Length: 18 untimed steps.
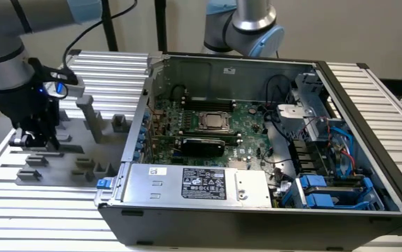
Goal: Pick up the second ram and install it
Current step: 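Pick up the second ram and move it above second insertion slot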
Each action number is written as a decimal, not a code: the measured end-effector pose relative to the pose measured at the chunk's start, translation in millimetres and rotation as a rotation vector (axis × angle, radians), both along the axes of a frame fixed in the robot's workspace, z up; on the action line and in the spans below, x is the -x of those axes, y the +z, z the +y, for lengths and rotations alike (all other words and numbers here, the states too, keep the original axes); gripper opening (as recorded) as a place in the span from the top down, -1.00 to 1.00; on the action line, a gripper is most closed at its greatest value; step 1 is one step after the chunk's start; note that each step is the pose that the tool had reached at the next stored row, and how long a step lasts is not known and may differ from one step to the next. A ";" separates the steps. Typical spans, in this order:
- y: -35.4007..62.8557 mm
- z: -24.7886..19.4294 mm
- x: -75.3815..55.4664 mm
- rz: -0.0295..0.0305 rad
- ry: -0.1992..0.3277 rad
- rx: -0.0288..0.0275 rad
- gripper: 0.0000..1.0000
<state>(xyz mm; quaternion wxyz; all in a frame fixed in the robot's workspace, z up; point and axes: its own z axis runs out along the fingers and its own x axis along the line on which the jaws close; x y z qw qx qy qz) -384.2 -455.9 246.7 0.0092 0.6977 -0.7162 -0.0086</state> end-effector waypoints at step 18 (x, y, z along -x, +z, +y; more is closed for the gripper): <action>81.7 0.0 -23.5 0.0014 0.000 0.0000 1.00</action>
